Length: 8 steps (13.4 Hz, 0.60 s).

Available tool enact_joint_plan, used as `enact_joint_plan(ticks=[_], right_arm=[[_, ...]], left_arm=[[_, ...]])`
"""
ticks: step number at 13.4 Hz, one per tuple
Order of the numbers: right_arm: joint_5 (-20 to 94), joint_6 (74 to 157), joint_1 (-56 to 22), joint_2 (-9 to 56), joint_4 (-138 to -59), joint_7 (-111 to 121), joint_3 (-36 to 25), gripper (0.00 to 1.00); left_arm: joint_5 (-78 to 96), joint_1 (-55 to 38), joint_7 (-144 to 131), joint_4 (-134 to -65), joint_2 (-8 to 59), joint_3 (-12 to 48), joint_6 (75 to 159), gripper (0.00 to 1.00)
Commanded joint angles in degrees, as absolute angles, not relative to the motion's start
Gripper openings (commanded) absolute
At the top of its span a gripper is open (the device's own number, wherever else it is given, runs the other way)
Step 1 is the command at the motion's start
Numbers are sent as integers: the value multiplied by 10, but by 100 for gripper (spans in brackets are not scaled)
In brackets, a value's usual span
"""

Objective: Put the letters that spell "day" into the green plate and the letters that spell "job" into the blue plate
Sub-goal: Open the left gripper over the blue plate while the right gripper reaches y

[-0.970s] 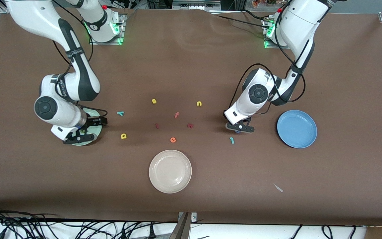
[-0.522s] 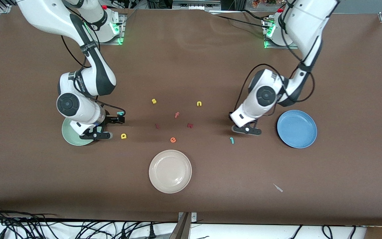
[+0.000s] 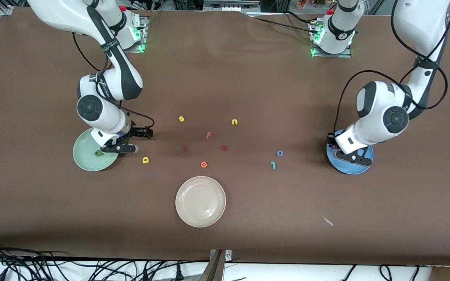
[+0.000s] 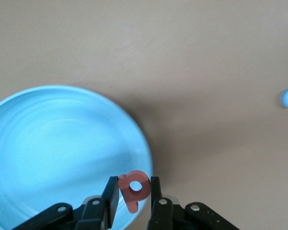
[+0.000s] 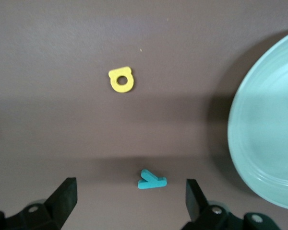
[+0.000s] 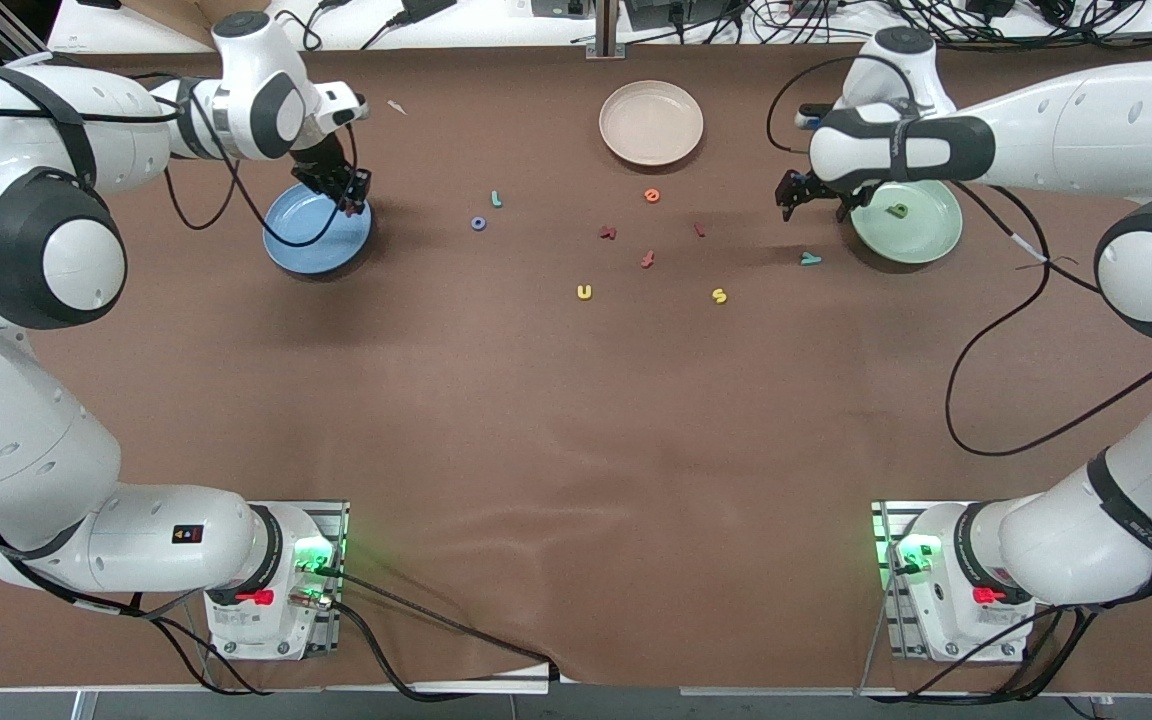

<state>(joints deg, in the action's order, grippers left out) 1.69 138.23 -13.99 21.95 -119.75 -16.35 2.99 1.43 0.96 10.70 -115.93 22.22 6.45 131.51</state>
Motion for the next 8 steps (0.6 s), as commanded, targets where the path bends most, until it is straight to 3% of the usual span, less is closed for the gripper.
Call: enact_joint_plan(ticks=[1, 2, 3, 5, 8], right_arm=[[18, 1447, -138, 200, -1259, -170, 33, 100], [18, 1452, -138, 203, -1263, -169, 33, 100], [18, 1451, -138, 205, -1264, -167, 33, 100], [15, 1451, -138, 211, -1269, -166, 33, 100], [12, 1452, -141, 223, -1268, -165, 33, 99]], left_arm=[[19, 3, 148, -1168, 222, 46, 1322, 23], [19, 3, 148, -1168, 225, 45, 1324, 40], [20, 3, 146, -1165, 225, 45, 1324, 65], [27, -1, 142, -1161, 224, 47, 1324, 75], [36, -17, 138, -1158, 223, 53, 1327, 76]])
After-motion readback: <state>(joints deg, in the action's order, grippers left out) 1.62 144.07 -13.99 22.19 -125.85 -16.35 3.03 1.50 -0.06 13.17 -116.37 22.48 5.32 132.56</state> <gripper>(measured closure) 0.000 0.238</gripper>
